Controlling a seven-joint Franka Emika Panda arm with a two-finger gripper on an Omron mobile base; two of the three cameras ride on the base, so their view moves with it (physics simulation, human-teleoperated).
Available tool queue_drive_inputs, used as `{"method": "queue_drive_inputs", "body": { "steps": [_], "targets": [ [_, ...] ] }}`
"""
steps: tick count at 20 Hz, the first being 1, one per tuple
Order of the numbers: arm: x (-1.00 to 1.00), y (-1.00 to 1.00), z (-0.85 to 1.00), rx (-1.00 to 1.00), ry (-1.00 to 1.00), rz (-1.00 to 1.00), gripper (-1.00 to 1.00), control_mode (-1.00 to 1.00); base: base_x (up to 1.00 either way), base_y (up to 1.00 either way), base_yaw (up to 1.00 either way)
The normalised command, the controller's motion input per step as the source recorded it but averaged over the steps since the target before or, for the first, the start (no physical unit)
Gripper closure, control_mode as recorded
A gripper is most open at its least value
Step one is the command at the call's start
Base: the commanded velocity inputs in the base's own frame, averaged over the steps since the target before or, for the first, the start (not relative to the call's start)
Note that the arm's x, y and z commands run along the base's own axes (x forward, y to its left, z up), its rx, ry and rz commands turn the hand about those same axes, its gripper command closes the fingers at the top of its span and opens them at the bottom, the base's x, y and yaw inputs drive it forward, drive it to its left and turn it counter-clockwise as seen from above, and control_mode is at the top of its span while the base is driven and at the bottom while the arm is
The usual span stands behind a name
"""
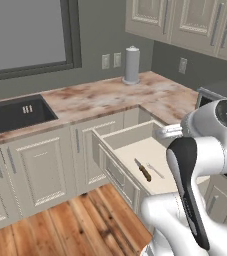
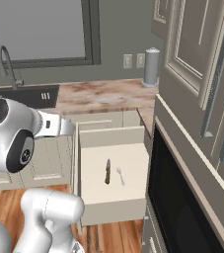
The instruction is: Pick up the metallic utensils from the counter and place them in the open drawer. Make sure not to pick up any wooden utensils.
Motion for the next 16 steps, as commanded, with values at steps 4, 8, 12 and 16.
{"method": "queue_drive_inputs", "body": {
  "steps": [4, 8, 12, 16],
  "targets": [
    [0.00, 0.00, 0.00, 0.00, 0.00, 0.00, -1.00, 1.00, -0.04, 0.00, 0.00],
    [0.00, 0.00, 0.00, 0.00, 0.00, 0.00, -1.00, 1.00, -0.84, 0.00, 0.00],
    [0.00, 0.00, 0.00, 0.00, 0.00, 0.00, -1.00, 1.00, -1.00, 0.00, 0.00],
    [0.00, 0.00, 0.00, 0.00, 0.00, 0.00, -1.00, 1.00, -1.00, 0.00, 0.00]
  ]
}}
